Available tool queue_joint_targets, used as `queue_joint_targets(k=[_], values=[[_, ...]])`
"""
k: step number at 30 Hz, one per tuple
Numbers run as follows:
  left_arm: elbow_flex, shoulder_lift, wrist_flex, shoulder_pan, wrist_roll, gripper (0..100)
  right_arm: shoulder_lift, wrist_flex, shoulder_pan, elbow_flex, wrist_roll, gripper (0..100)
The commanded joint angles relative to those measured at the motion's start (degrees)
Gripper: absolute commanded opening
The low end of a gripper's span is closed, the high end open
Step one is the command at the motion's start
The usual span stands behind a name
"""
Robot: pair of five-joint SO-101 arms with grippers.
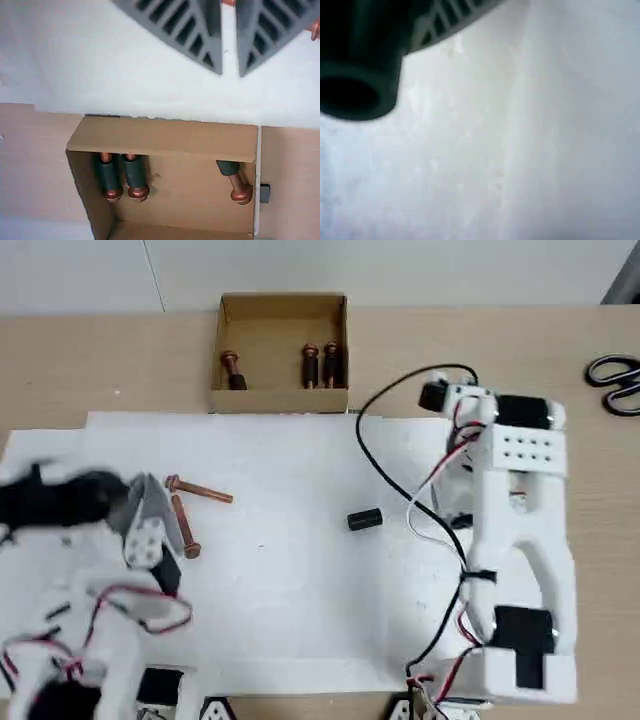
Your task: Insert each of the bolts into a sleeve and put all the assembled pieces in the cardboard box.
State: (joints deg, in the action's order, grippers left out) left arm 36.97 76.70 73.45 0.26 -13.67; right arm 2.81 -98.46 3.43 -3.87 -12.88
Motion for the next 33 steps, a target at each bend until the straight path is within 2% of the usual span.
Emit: queue_joint_targets(k=[1,9,15,23,26,33], values=[[-10.2,-13.0,0.0,0.2,-2.5,1,5.2,1.4,2.3,-3.1,0.5,0.4],[-22.1,-34.4,0.1,0.2,-14.4,1,11.5,5.9,3.3,-14.4,0.7,0.4],[-23.7,-45.8,0.0,-0.1,-22.2,1,17.0,8.8,3.3,-22.3,0.4,0.4],[-23.8,-57.8,-0.4,-0.4,-30.1,1,21.3,8.9,3.5,-25.6,-1.0,0.4],[-23.8,-61.3,-0.4,-0.4,-32.6,1,21.8,8.9,5.5,-25.6,-1.3,0.4],[-23.8,-67.3,-1.7,-7.0,-37.3,1,22.0,6.2,11.8,-25.6,-3.8,0.3]])
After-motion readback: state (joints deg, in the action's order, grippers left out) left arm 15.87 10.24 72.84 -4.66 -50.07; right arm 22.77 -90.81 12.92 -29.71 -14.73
